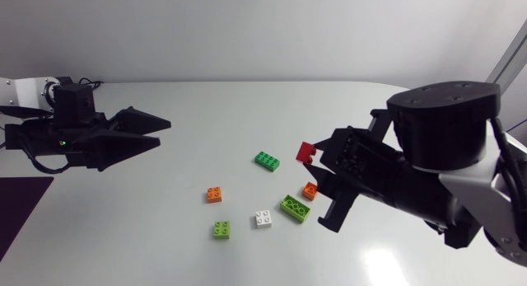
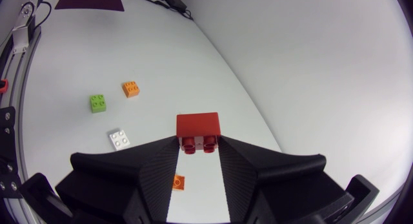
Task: Separate the duplo bricks
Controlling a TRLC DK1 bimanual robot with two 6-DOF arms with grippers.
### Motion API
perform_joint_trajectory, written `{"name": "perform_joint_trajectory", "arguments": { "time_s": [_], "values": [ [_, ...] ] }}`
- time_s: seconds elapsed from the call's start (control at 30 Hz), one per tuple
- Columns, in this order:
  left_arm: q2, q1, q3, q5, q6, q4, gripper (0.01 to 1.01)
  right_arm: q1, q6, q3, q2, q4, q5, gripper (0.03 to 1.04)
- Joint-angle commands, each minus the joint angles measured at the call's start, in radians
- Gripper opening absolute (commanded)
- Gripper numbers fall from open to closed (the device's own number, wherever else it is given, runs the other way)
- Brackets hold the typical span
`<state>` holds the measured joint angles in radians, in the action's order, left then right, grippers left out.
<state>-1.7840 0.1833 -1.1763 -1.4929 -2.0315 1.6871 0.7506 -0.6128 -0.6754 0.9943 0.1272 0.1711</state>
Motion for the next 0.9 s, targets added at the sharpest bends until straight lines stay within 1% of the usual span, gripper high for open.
{"name": "perform_joint_trajectory", "arguments": {
  "time_s": [0.0, 0.07, 0.13, 0.27, 0.37, 0.43, 0.5, 0.53, 0.57, 0.67, 0.73, 0.87],
  "values": [
    [0.031, 0.022, 0.058, -0.179, -0.061, 0.109, 0.974, 0.012, 0.033, 0.034, -0.014, -0.021, 0.004, 0.27],
    [0.058, 0.027, 0.084, -0.210, -0.061, 0.089, 0.977, 0.020, 0.041, 0.043, -0.026, -0.023, 0.015, 0.27],
    [0.069, 0.048, 0.073, -0.237, -0.061, 0.091, 0.979, 0.029, 0.041, 0.048, -0.040, -0.018, 0.025, 0.27],
    [0.086, 0.084, 0.063, -0.242, -0.061, 0.075, 0.980, 0.041, 0.051, 0.066, -0.075, -0.012, 0.048, 0.27],
    [0.090, 0.139, 0.058, -0.233, -0.062, 0.072, 0.980, 0.044, 0.058, 0.077, -0.094, -0.001, 0.054, 0.27],
    [0.064, 0.185, 0.027, -0.219, -0.061, 0.077, 0.980, 0.050, 0.058, 0.079, -0.100, 0.000, 0.061, 0.27],
    [0.023, 0.223, -0.011, -0.207, -0.061, 0.108, 0.980, 0.058, 0.058, 0.076, -0.098, -0.003, 0.070, 0.27],
    [-0.003, 0.235, -0.037, -0.207, -0.061, 0.143, 0.980, 0.069, 0.061, 0.071, -0.092, -0.006, 0.079, 0.27],
    [-0.054, 0.243, -0.083, -0.205, -0.061, 0.209, 0.980, 0.081, 0.064, 0.066, -0.089, -0.009, 0.091, 0.27],
    [-0.140, 0.248, -0.184, -0.211, -0.061, 0.310, 0.980, 0.101, 0.070, 0.054, -0.071, -0.015, 0.110, 0.27],
    [-0.132, 0.246, -0.203, -0.228, -0.044, 0.315, 0.985, 0.116, 0.073, 0.053, -0.066, -0.018, 0.125, 0.27],
    [-0.095, 0.209, -0.238, -0.244, 0.017, 0.316, 0.985, 0.125, 0.074, 0.060, -0.072, -0.017, 0.140, 0.27]
  ]
}}
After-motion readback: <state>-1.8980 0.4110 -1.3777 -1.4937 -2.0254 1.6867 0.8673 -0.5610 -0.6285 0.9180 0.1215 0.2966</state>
